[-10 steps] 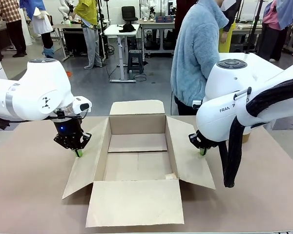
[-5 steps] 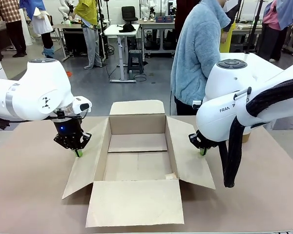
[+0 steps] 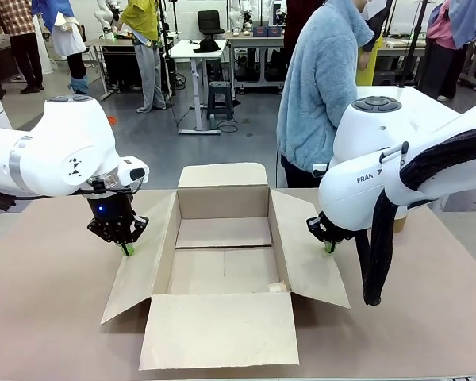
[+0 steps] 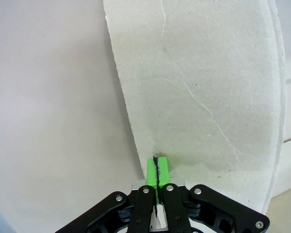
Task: Wrap the clocks to prevent damage.
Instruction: Once the human has placed the objects inside and stepped back, release both hands from the side flaps of the Package Box.
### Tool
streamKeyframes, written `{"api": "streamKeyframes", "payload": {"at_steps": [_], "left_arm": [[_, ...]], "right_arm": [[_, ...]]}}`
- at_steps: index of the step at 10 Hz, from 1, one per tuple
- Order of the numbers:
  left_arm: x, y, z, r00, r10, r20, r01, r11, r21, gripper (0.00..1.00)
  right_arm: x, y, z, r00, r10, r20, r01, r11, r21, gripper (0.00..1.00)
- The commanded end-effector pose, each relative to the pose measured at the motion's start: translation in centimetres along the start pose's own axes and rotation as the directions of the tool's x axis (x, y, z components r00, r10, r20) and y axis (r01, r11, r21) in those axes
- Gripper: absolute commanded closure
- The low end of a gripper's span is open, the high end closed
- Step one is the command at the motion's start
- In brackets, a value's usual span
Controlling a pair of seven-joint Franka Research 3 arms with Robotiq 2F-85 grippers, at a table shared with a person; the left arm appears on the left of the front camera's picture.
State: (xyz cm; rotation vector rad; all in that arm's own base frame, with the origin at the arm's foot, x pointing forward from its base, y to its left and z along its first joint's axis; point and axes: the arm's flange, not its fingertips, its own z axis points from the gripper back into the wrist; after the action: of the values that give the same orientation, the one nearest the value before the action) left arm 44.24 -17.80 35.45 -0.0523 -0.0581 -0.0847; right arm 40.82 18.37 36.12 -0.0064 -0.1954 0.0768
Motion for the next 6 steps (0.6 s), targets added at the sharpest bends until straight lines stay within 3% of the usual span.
{"api": "streamKeyframes", "payload": {"at_steps": [1, 6], "left_arm": [[-0.09, 0.10, 0.08, 1.000, 0.002, 0.002, -0.002, 1.000, 0.001, 1.00], [-0.09, 0.10, 0.08, 1.000, 0.002, 0.002, -0.002, 1.000, 0.001, 1.00]], "right_arm": [[0.00, 0.04, 0.09, 1.000, -0.009, 0.005, 0.009, 1.000, -0.007, 0.99], [0.00, 0.04, 0.09, 1.000, -0.009, 0.005, 0.009, 1.000, -0.007, 0.99]]}}
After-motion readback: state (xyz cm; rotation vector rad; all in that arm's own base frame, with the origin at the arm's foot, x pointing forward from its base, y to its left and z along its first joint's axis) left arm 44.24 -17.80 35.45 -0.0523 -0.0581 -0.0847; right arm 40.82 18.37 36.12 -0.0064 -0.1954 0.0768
